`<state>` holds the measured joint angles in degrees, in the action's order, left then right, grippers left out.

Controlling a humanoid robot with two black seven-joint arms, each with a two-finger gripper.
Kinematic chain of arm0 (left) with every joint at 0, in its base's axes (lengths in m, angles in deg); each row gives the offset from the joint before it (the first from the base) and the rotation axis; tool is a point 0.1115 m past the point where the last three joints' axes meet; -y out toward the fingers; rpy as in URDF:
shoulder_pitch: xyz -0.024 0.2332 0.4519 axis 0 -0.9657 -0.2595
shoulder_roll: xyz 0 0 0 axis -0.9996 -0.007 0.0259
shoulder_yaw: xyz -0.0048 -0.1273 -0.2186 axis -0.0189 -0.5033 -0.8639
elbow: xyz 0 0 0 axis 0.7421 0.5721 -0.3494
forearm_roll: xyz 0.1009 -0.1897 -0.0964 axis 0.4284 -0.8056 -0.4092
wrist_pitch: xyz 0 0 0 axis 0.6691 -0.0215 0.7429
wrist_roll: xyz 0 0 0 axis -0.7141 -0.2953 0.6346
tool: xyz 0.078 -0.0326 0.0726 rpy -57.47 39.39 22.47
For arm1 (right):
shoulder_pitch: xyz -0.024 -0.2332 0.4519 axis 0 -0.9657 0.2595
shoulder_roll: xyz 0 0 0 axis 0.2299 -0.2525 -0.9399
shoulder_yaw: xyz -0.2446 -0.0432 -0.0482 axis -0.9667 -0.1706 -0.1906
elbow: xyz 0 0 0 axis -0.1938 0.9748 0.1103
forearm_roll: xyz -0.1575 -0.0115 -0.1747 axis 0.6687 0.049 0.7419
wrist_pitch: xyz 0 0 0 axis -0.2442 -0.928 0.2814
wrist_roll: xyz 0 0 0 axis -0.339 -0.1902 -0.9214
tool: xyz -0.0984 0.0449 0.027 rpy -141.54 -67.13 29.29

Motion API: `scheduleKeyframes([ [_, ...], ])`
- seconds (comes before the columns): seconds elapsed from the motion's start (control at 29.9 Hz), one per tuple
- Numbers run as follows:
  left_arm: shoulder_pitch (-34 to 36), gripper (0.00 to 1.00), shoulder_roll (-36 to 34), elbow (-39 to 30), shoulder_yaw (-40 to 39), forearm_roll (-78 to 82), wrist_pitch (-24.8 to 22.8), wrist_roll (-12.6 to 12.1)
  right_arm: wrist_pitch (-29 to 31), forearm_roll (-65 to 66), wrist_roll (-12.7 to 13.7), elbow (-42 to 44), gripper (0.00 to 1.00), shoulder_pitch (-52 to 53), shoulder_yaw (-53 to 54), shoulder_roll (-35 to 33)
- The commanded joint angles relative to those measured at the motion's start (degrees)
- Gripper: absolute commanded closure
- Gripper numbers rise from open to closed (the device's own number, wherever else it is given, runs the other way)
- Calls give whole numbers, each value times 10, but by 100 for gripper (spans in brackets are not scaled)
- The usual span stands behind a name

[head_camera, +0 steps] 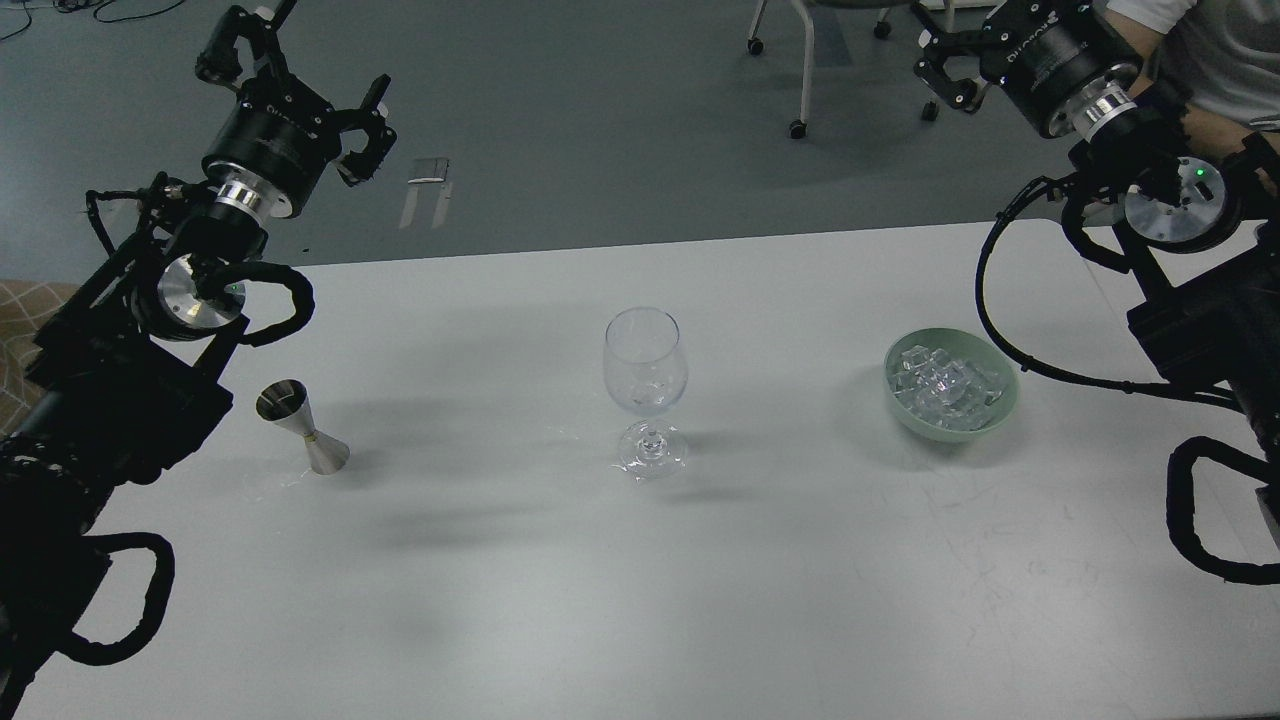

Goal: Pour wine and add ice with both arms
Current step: 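Move the left gripper down toward the metal jigger cup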

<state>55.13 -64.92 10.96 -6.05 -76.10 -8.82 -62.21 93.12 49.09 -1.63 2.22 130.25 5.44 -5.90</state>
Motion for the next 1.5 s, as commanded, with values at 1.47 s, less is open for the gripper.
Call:
scheduleKeyframes([
  [1.47,-210,5,-212,-366,-2,2,18,0,5,0,26,-8,1,-16,5,-7],
])
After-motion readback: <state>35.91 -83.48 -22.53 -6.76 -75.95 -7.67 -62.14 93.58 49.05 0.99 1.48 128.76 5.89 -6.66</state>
